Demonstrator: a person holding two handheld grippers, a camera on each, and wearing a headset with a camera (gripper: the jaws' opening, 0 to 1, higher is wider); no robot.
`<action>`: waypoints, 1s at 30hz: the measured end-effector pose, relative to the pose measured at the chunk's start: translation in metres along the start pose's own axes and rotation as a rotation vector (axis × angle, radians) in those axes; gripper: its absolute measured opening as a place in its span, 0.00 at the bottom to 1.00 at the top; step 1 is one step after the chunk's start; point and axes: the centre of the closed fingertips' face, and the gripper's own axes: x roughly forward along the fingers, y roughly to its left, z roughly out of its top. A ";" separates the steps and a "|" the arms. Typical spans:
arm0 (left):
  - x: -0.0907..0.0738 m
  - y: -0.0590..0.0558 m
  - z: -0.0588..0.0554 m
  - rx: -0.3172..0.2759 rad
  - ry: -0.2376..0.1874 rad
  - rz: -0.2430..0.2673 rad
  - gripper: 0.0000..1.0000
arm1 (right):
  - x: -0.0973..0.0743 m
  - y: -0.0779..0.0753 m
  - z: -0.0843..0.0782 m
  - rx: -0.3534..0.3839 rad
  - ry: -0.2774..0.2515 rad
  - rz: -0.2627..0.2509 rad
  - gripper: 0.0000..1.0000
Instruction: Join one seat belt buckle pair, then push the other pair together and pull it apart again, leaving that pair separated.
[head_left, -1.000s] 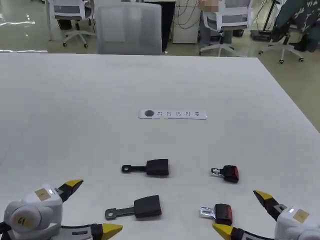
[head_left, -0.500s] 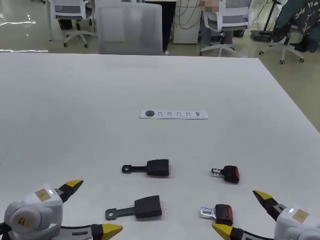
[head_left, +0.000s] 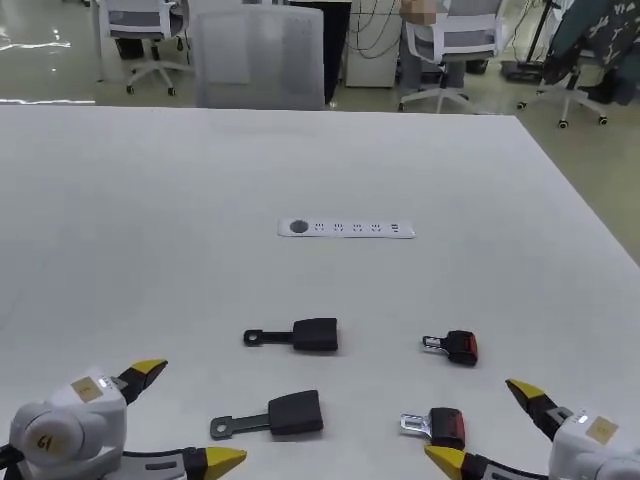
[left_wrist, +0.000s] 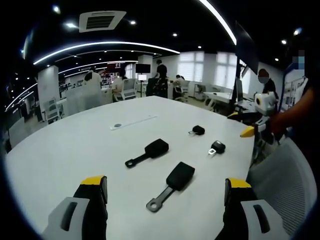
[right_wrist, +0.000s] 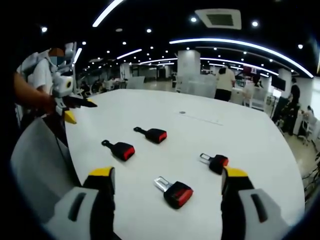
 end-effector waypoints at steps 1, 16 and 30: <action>0.000 0.000 0.000 0.000 0.000 0.000 1.00 | 0.000 0.000 0.000 0.000 -0.001 0.000 0.89; 0.002 -0.002 0.003 0.007 -0.003 -0.003 0.99 | -0.002 -0.004 0.000 -0.001 0.000 0.000 0.89; 0.009 -0.008 0.003 0.019 0.013 -0.018 0.99 | -0.001 -0.008 -0.007 -0.015 0.025 0.028 0.89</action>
